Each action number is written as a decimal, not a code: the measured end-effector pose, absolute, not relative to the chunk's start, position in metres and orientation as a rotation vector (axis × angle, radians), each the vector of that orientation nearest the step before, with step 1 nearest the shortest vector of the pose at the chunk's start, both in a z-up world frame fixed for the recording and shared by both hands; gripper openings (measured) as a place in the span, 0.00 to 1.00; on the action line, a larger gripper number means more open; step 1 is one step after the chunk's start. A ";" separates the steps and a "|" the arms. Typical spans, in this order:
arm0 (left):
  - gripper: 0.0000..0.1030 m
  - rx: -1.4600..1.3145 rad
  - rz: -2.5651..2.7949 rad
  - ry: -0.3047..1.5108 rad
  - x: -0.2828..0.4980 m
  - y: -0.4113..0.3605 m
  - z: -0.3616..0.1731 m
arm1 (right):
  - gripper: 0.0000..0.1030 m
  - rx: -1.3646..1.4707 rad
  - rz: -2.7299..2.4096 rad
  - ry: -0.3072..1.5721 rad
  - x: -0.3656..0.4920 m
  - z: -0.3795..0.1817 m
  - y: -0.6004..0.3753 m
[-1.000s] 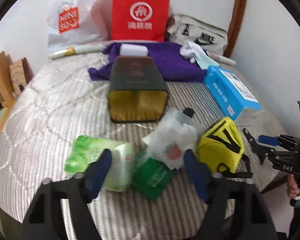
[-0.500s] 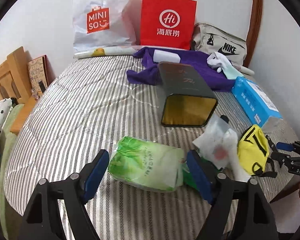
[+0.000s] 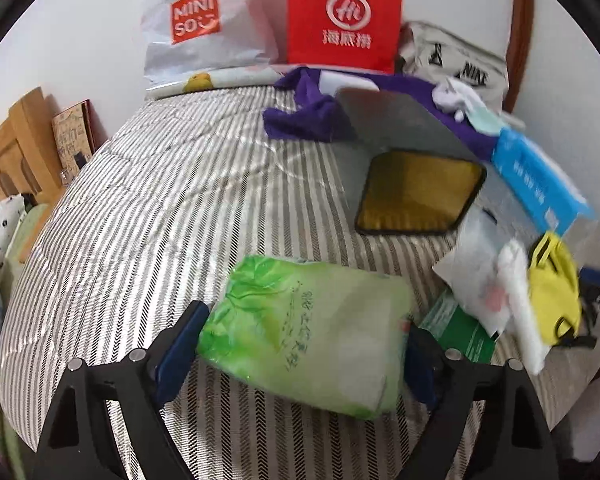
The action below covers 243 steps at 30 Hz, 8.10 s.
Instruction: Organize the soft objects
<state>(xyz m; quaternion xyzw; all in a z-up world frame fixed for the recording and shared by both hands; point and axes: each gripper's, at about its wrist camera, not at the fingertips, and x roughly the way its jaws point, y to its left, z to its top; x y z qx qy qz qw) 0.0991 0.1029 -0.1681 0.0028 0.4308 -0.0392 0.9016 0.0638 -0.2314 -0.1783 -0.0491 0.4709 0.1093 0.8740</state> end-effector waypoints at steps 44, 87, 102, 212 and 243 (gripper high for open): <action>0.74 -0.077 -0.157 0.861 0.159 0.062 -0.070 | 0.26 -0.039 0.387 0.775 0.135 -0.058 -0.231; 0.74 -0.010 -0.098 1.121 0.375 0.032 -0.128 | 0.27 -0.132 0.358 1.000 0.353 -0.129 -0.211; 0.75 -0.001 -0.106 1.143 0.390 0.032 -0.136 | 0.28 -0.115 0.347 1.078 0.372 -0.150 -0.199; 0.24 0.067 -0.337 0.945 0.108 -0.009 -0.134 | 0.24 0.075 0.272 0.979 0.065 -0.173 -0.256; 0.24 -0.115 -0.164 0.989 0.093 0.074 -0.142 | 0.26 0.154 0.284 0.942 0.053 -0.148 -0.261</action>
